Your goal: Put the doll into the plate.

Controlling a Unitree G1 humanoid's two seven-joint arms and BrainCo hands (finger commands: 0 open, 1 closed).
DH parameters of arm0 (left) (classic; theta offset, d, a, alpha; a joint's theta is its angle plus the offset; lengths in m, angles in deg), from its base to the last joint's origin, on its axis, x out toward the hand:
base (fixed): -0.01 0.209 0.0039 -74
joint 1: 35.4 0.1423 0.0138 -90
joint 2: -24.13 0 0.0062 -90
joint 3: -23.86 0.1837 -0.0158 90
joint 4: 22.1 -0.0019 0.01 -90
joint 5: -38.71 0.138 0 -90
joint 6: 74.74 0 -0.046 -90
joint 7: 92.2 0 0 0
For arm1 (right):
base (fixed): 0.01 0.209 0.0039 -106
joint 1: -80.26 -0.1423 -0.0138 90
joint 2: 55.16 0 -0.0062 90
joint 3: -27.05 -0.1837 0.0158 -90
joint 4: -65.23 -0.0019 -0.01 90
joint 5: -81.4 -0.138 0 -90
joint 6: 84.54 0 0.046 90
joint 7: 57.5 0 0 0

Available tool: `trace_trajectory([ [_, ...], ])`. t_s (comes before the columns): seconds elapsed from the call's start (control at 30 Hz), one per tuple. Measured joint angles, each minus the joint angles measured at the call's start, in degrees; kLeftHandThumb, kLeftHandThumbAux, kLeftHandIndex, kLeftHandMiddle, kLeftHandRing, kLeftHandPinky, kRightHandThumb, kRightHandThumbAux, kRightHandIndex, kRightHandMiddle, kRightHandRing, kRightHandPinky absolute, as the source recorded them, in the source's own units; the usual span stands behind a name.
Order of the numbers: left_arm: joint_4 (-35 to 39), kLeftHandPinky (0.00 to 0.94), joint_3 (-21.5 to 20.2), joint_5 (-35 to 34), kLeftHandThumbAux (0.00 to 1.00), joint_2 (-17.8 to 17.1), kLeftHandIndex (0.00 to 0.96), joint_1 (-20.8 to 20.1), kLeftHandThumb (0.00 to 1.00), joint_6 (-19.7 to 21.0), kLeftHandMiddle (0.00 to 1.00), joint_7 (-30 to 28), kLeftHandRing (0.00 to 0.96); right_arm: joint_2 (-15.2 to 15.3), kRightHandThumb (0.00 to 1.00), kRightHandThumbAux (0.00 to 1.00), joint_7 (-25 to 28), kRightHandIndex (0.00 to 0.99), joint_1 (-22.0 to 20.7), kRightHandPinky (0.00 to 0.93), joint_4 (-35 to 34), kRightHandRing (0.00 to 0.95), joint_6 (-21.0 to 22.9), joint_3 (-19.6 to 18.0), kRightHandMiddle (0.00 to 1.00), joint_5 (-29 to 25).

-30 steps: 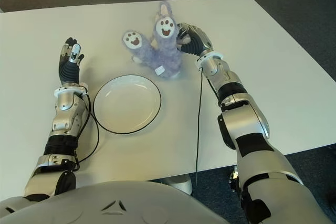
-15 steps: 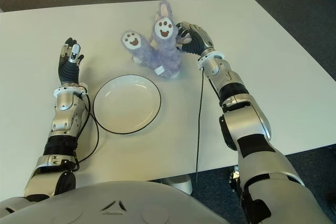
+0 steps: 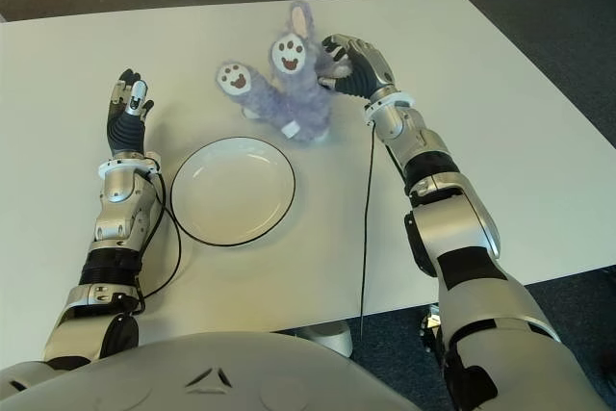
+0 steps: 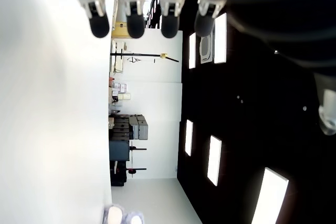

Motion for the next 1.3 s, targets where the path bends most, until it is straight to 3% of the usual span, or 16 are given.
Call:
trace_trajectory([
  [0.37, 0.0, 0.0, 0.0, 0.0, 0.388, 0.0, 0.0, 0.0, 0.0, 0.2, 0.019, 0.0, 0.006, 0.2, 0.222, 0.575, -1.9, 0.181, 0.3, 0.295, 0.0, 0.265, 0.0, -0.5, 0.225, 0.0],
  [0.97, 0.0, 0.0, 0.0, 0.0, 0.387, 0.0, 0.0, 0.0, 0.0, 0.4, 0.025, 0.0, 0.015, 0.1, 0.258, 0.577, -2.2, 0.174, 0.8, 0.307, -0.3, 0.274, 0.0, -1.9, 0.236, -0.4],
  [1.3, 0.0, 0.0, 0.0, 0.0, 0.384, 0.0, 0.0, 0.0, 0.0, 0.4, 0.02, 0.0, 0.009, 0.0, 0.202, 0.569, -2.2, 0.173, 1.7, 0.272, -0.9, 0.258, 0.2, -2.4, 0.229, -0.3],
])
